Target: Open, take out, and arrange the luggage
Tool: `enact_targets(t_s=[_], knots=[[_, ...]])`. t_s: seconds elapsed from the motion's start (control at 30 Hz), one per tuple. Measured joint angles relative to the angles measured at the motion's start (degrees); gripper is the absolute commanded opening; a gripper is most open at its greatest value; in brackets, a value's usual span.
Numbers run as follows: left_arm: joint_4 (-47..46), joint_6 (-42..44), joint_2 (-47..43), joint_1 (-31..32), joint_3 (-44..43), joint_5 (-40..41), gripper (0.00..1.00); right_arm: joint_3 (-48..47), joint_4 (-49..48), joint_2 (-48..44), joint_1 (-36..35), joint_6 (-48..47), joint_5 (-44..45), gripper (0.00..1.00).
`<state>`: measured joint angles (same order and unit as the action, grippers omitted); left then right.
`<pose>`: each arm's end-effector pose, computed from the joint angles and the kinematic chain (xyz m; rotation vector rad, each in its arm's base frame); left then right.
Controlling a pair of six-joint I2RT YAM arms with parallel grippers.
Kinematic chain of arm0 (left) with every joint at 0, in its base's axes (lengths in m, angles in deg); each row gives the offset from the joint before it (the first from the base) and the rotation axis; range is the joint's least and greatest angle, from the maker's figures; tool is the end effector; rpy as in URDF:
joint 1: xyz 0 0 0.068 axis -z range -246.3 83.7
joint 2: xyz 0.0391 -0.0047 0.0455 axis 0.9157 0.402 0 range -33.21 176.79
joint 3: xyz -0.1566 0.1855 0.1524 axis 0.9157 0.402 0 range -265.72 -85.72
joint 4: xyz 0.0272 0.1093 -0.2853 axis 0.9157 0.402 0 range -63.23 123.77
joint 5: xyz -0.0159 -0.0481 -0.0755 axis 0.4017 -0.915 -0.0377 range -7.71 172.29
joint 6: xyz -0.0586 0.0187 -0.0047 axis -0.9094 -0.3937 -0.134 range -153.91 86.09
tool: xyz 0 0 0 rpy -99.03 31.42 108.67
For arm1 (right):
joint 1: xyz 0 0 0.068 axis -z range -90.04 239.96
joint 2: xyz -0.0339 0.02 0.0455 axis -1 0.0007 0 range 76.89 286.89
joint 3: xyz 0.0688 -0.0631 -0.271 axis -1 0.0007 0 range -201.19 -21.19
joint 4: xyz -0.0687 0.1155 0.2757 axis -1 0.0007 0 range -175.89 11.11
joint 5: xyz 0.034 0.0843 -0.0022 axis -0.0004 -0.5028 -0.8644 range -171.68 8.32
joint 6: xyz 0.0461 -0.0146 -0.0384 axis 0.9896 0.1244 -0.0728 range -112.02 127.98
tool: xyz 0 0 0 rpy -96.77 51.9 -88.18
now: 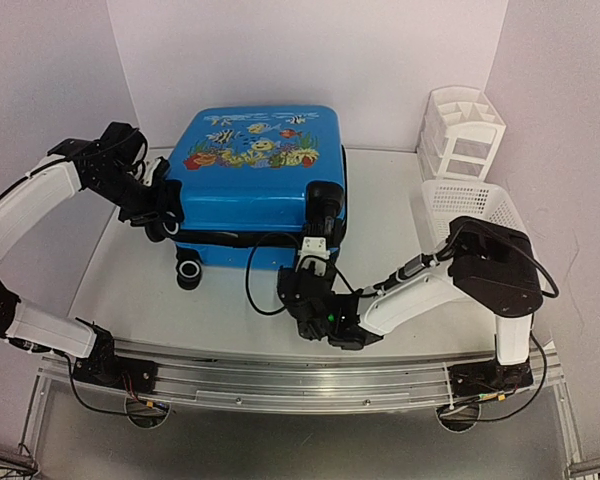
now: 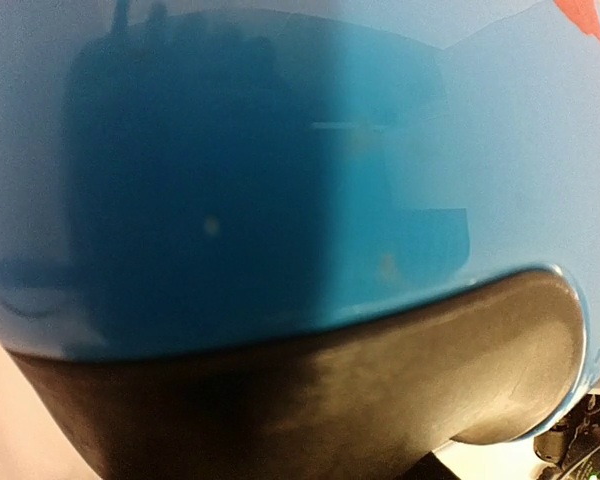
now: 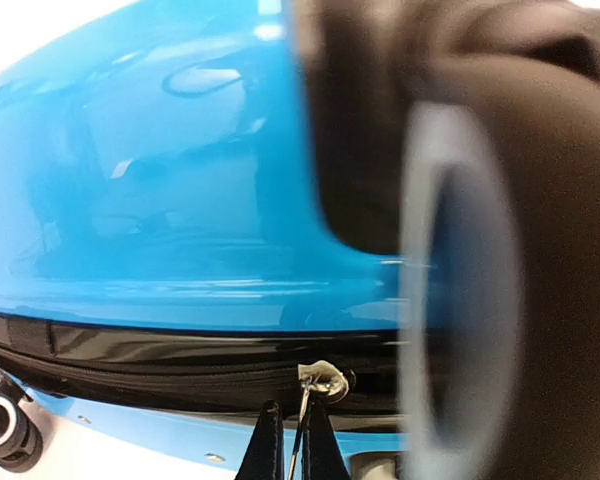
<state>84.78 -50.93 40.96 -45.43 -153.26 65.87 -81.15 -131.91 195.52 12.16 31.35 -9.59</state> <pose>0.2689 -0.1166 0.2997 0.1824 2.7538 -0.5781 0.1370 0.4235 0.1195 0.0863 1.6406 0.2218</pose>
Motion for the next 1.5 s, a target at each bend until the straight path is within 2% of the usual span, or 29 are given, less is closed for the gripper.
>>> enact_targets(t_s=[0.1, 0.4, 0.53, 0.73, 1.03, 1.5], knots=[[-0.01, -0.37, -0.66, 0.24, -0.17, 0.07, 0.0, -3.88, 8.36, 0.02, -0.09, 1.65, -2.04, 0.0], [-0.49, -3.34, -4.36, 2.07, 0.5, -2.89, 0.0, -18.27, 30.59, 1.21, -1.05, 3.88, -17.84, 0.0], [-0.97, -3.84, -5.0, 2.31, 1.6, -4.03, 0.0, -23.69, 35.3, 3.1, -1.42, 3.2, -22.2, 0.0], [-2.82, -4.55, -5.76, 2.93, 3.96, -5.45, 0.0, -36.99, 37.25, 10.76, -1.02, 0.48, -30.63, 0.0], [-5.93, -6.45, -9.69, 3.65, 6.43, -5.98, 0.0, -45.56, 37.94, 15.55, -0.15, -0.74, -37.53, 0.0], [-4.46, -6.42, -13.28, 3.72, 8.1, -8.89, 0.01, -48.45, 32.6, 18.7, 0.97, -3.47, -46.04, 0.0]])
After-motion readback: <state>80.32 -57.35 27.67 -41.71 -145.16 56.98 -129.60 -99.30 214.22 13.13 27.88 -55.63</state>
